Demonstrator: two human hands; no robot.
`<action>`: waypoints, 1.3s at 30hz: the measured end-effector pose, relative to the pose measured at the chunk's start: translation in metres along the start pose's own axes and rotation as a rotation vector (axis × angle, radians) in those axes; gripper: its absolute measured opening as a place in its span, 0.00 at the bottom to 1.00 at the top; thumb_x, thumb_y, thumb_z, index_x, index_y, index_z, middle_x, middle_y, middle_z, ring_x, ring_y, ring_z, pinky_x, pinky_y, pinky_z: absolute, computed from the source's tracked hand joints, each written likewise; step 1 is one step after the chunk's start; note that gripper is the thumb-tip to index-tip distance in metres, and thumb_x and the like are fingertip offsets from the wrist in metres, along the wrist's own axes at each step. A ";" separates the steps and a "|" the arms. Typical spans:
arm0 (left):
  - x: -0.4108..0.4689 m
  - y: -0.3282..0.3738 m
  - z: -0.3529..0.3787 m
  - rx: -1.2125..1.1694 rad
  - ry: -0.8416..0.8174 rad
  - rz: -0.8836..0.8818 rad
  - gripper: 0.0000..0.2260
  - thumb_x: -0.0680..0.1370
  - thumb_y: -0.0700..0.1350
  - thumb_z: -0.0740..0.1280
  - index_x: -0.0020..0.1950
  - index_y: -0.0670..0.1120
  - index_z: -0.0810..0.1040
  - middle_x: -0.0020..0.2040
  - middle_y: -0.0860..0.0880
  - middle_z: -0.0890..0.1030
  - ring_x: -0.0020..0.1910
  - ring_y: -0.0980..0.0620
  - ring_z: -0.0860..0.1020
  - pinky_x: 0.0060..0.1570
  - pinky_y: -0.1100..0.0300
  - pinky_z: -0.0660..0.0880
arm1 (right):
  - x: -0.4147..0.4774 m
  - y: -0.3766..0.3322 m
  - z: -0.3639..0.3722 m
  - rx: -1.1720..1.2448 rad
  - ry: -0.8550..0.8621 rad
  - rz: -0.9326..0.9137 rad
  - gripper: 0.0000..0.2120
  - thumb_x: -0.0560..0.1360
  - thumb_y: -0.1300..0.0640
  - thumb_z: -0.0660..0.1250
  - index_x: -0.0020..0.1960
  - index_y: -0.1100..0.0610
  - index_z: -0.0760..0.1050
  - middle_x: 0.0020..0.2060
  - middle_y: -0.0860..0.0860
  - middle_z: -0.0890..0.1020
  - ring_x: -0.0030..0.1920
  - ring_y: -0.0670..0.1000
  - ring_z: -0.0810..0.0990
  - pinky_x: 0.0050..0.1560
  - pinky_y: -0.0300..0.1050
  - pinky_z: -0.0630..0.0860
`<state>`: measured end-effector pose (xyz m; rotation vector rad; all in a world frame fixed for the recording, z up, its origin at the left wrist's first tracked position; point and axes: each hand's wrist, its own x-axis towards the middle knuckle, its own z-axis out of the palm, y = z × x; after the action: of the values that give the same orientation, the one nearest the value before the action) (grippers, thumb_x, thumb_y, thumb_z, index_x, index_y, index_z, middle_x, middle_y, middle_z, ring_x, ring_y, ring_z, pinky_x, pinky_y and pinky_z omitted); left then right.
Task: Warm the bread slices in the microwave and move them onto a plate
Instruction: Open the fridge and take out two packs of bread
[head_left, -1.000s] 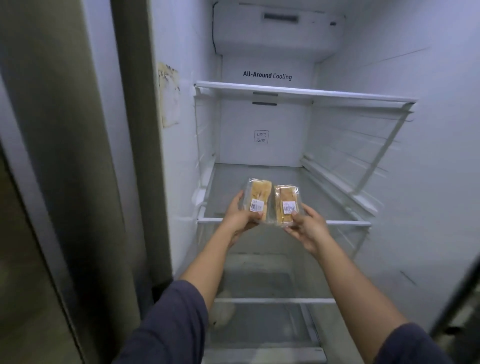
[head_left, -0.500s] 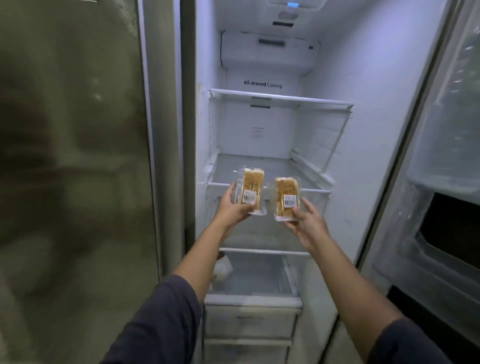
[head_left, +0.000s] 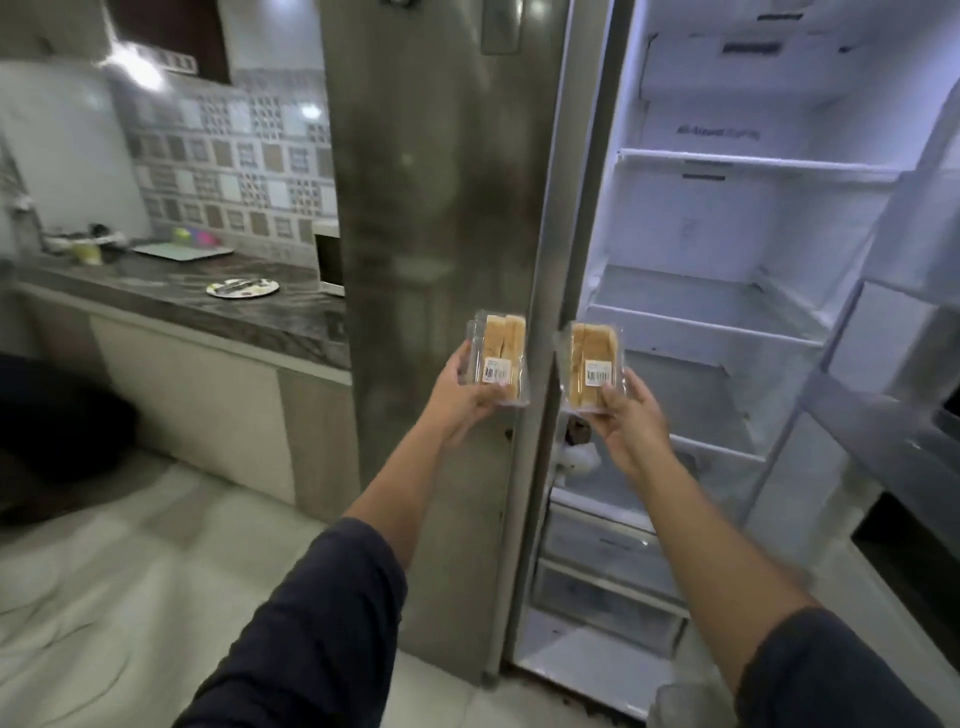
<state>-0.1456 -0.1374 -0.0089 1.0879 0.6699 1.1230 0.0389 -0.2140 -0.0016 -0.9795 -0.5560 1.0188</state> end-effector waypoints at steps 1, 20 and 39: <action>-0.007 0.010 -0.015 -0.005 0.028 0.015 0.38 0.70 0.26 0.67 0.75 0.47 0.57 0.67 0.41 0.73 0.56 0.45 0.78 0.46 0.55 0.81 | -0.006 0.006 0.017 0.007 -0.031 0.011 0.25 0.78 0.67 0.58 0.73 0.55 0.61 0.62 0.59 0.76 0.57 0.57 0.79 0.56 0.51 0.77; -0.053 0.153 -0.352 0.032 0.296 0.113 0.38 0.72 0.29 0.67 0.76 0.49 0.55 0.54 0.44 0.79 0.48 0.49 0.81 0.42 0.57 0.81 | -0.040 0.198 0.353 -0.018 -0.301 0.167 0.24 0.78 0.66 0.61 0.72 0.55 0.65 0.56 0.56 0.80 0.46 0.51 0.81 0.47 0.45 0.77; 0.169 0.182 -0.580 0.028 0.416 0.092 0.38 0.71 0.28 0.67 0.75 0.50 0.56 0.61 0.41 0.76 0.55 0.45 0.79 0.49 0.55 0.80 | 0.180 0.329 0.564 0.008 -0.298 0.231 0.25 0.78 0.69 0.58 0.72 0.56 0.63 0.63 0.60 0.75 0.59 0.61 0.77 0.60 0.56 0.74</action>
<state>-0.6601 0.2271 -0.0357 0.9220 0.9694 1.4418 -0.4650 0.2382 -0.0282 -0.9043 -0.6937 1.3858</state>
